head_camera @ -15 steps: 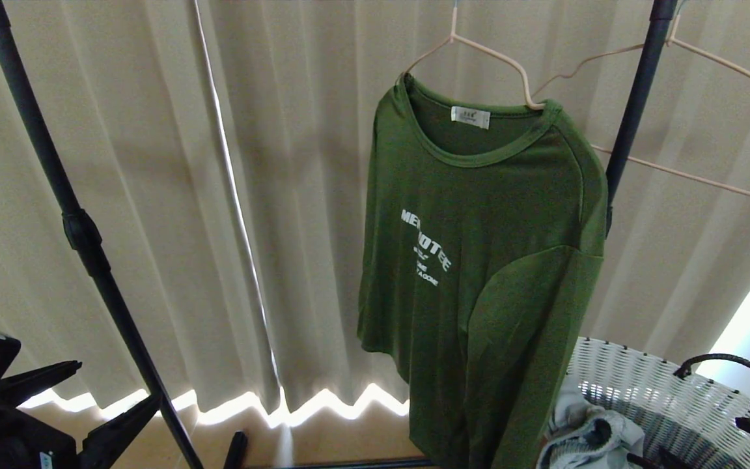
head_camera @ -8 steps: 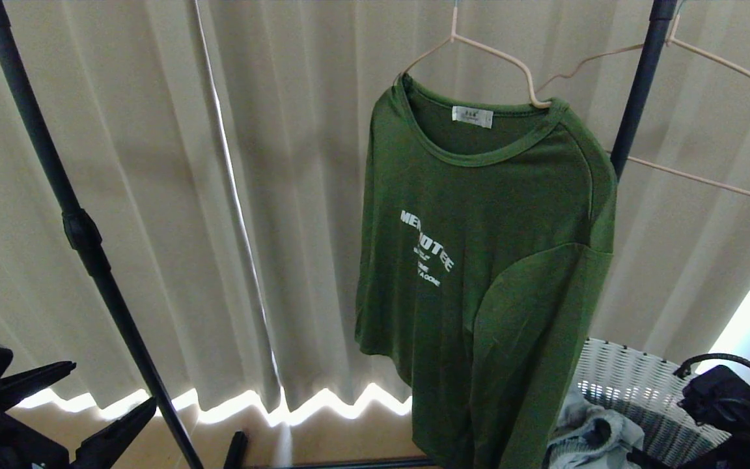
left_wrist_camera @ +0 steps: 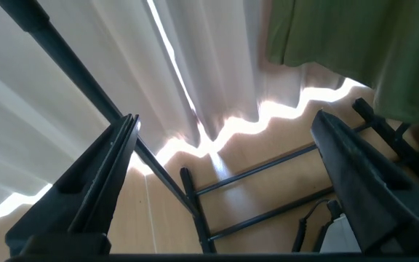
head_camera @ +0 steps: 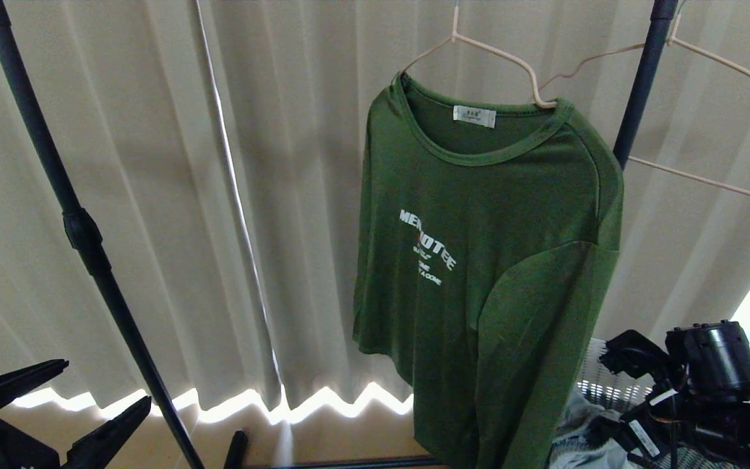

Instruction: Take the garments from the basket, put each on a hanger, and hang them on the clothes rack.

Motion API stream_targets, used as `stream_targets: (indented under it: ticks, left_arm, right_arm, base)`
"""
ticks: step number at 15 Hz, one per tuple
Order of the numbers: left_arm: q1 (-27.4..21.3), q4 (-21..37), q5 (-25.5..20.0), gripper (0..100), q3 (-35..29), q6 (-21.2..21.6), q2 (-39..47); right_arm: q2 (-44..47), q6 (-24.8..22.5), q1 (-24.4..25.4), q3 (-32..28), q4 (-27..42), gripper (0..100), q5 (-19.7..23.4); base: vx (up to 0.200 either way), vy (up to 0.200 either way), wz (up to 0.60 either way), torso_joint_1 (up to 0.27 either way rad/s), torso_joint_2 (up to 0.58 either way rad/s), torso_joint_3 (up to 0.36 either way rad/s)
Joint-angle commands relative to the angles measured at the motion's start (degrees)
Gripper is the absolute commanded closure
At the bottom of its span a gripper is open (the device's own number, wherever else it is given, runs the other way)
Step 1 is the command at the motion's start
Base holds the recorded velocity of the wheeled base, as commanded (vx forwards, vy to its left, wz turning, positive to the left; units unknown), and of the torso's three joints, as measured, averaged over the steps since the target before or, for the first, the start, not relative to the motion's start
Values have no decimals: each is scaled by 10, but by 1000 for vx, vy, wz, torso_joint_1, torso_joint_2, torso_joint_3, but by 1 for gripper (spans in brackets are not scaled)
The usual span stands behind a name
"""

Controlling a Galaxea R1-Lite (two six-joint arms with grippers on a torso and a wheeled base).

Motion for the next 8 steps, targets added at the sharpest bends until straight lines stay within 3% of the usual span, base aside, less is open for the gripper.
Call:
stream_targets:
  ticks: [1,7,8]
  left_arm:
    - [0,0,0,0,0,0,-1]
    - [0,0,0,0,2,0,0]
    - [0,0,0,0,1,0,0]
  right_arm:
    - [43,-1,-12,-10,1,0,-1]
    - [78,-3,-13,-16,-6,0,-3]
    - [76,-3,-13,-14,-6,100,-4]
  base:
    - [0,0,0,0,0,0]
    - [0,0,0,0,0,0]
    - [0,0,0,0,0,0]
